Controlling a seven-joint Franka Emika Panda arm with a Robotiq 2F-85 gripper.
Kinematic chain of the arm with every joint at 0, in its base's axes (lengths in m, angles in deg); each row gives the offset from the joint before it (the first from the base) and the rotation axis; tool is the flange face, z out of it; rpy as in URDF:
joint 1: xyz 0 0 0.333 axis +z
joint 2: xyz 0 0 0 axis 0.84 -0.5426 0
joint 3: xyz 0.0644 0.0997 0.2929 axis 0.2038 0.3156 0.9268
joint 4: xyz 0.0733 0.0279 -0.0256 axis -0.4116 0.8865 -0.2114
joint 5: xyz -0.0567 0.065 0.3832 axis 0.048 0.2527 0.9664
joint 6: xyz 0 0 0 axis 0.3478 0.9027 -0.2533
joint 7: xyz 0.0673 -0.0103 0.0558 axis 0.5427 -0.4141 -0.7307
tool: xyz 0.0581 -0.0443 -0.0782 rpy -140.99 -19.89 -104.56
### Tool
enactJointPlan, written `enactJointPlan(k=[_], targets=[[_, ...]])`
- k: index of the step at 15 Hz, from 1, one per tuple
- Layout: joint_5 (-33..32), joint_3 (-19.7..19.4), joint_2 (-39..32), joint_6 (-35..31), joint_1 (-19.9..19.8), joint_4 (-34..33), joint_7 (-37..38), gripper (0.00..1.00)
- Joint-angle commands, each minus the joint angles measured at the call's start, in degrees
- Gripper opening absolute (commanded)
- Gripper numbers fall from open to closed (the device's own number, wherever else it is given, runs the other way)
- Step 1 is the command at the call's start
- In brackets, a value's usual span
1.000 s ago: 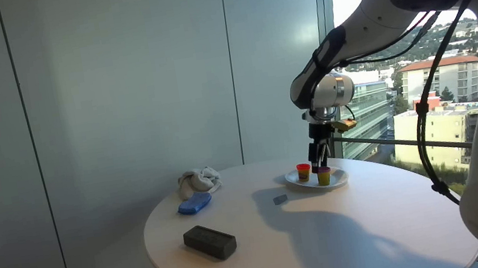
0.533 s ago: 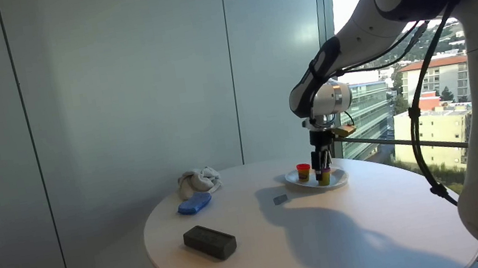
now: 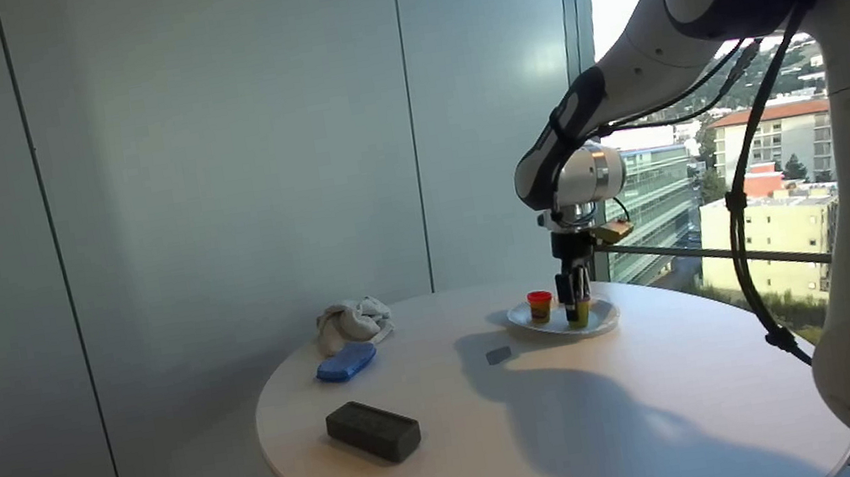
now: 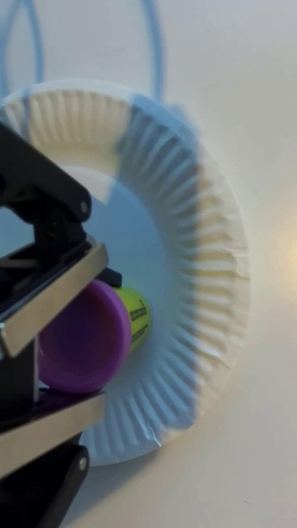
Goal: Move the bottles on the plate onto the table
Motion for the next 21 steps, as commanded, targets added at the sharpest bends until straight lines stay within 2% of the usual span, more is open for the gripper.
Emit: enactJointPlan(k=[1,4,6,12,14,18,21], targets=[[-4.04,0.40,3.04,-0.03,-1.09,-0.03,3.08,0.21],[-10.92,-0.12,7.76,0.03,-1.20,0.88,8.63,0.21],[-11.86,0.09,11.62,2.13,-1.26,0.97,8.94,0.21],[-4.82,0.44,22.23,6.28,2.54,1.97,0.06,0.21],[-3.47,1.05,23.60,7.47,4.85,2.20,-2.40,0.21],[-10.30,5.95,21.42,4.56,7.58,3.34,1.55,0.21],[-11.75,8.29,17.35,3.41,10.10,2.61,1.24,0.21]])
